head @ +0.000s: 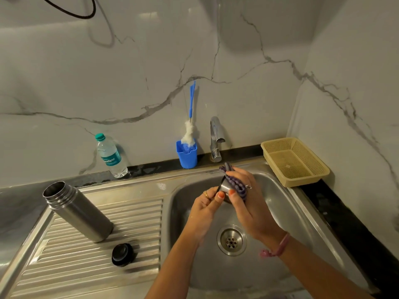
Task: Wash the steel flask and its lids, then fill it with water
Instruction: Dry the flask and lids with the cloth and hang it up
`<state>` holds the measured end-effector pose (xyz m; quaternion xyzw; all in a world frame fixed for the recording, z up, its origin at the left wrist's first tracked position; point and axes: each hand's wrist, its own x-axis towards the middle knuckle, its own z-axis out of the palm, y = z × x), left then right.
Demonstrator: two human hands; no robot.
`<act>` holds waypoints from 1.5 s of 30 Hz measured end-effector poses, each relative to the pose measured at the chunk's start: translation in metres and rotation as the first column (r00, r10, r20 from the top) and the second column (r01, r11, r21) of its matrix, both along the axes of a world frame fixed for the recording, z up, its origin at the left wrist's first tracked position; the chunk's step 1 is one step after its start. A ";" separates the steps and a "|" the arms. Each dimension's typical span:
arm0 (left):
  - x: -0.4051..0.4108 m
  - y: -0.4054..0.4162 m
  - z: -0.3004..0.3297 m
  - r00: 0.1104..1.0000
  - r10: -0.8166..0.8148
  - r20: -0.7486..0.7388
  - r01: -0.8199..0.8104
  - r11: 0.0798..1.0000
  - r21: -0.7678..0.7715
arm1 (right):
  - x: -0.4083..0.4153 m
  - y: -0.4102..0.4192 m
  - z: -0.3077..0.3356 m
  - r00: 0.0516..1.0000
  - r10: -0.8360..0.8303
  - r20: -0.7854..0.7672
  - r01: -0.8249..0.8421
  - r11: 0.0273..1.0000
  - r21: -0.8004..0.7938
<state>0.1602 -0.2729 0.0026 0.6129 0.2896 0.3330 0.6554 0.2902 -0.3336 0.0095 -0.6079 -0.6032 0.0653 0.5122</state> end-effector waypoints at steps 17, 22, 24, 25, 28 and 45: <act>0.005 0.005 -0.009 0.994 -0.100 -0.043 0.106 0.979 0.176 | 0.011 0.001 -0.002 0.789 0.066 -0.610 -0.163 0.981 -0.104; 0.001 0.016 -0.012 0.963 -0.016 -0.269 0.153 0.855 0.496 | 0.034 0.012 0.010 0.411 -0.230 -0.882 -0.280 0.889 -0.363; 0.000 0.018 -0.013 0.932 -0.050 -0.358 0.238 0.830 0.504 | 0.038 0.014 0.010 0.415 -0.286 -0.864 -0.317 0.845 -0.432; -0.001 0.018 -0.012 0.912 -0.086 -0.400 0.284 0.836 0.469 | 0.039 0.014 0.010 0.420 -0.310 -0.853 -0.338 0.819 -0.464; -0.001 0.009 -0.004 0.917 -0.179 -0.357 0.309 0.884 0.350 | 0.038 0.013 0.009 0.445 -0.331 -0.832 -0.367 0.780 -0.507; 0.003 -0.009 0.002 0.996 0.080 0.046 -0.059 0.936 -0.347 | -0.006 -0.001 -0.032 0.937 -0.036 0.348 0.042 0.999 -0.010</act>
